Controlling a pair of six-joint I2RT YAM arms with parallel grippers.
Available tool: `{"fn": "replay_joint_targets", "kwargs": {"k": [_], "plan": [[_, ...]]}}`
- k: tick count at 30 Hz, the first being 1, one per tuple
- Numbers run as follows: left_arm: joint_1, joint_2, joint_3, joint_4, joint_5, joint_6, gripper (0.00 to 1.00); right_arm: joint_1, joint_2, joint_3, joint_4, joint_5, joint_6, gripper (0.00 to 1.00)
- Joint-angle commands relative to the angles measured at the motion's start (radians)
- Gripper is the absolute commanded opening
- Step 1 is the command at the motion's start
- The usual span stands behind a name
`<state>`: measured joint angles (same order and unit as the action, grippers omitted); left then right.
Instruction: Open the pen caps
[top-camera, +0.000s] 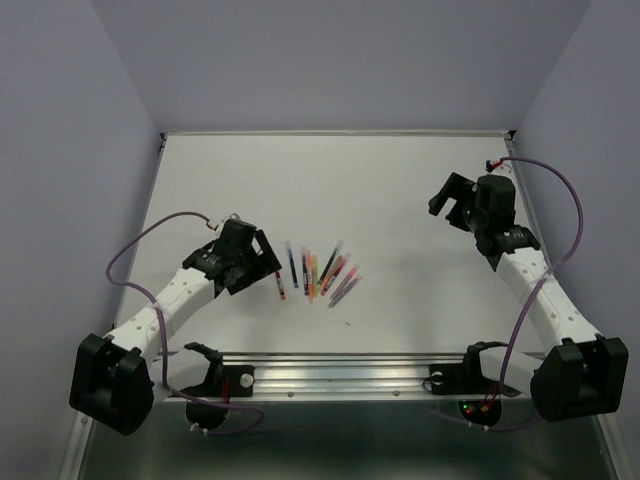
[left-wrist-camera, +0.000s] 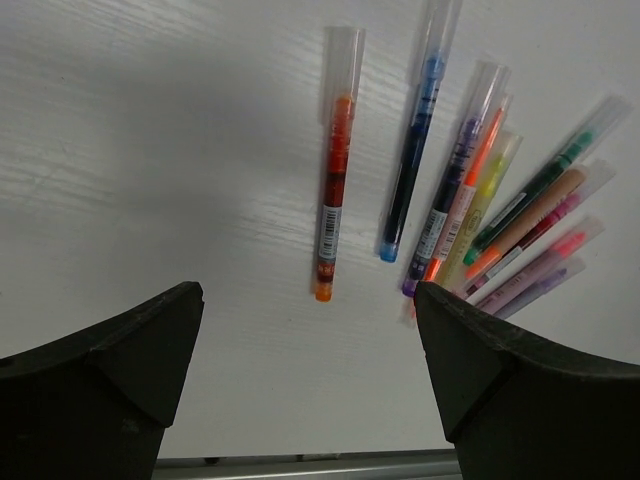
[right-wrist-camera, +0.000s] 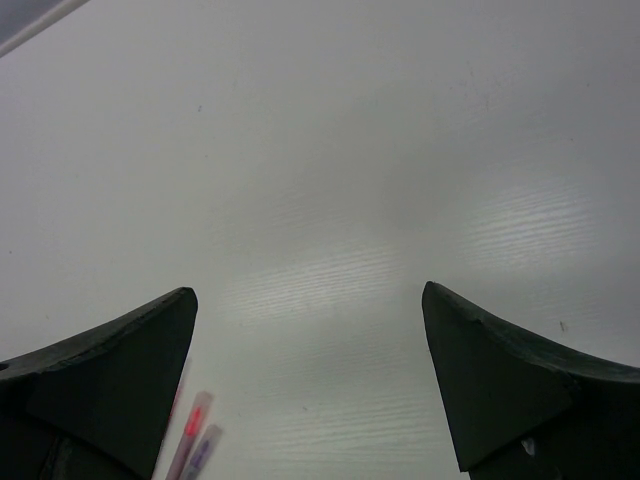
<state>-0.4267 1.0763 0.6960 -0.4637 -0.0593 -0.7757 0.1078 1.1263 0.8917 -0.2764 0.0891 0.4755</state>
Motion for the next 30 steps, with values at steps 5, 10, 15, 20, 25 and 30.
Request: {"fn": "replay_joint_targets", "kwargs": {"k": [5,10,15,20,25,30], "plan": [[-0.070,0.178,0.049,0.007,-0.025,-0.037,0.99,0.001,0.030,-0.002,0.032,-0.005,-0.003,1.00],[-0.093,0.273,0.088,-0.013,-0.046,-0.045,0.90,0.001,0.038,-0.008,0.026,0.032,0.002,1.00],[-0.103,0.346,0.119,-0.035,-0.068,-0.051,0.84,0.001,0.047,-0.008,0.019,0.051,0.003,1.00],[-0.104,0.425,0.169,-0.064,-0.109,-0.051,0.78,0.001,0.058,-0.008,0.016,0.055,0.005,1.00],[-0.104,0.491,0.198,-0.075,-0.128,-0.034,0.70,0.001,0.063,-0.011,0.014,0.061,0.008,1.00],[-0.107,0.525,0.220,-0.075,-0.125,-0.001,0.54,0.001,0.070,-0.010,0.014,0.069,0.008,1.00]]}}
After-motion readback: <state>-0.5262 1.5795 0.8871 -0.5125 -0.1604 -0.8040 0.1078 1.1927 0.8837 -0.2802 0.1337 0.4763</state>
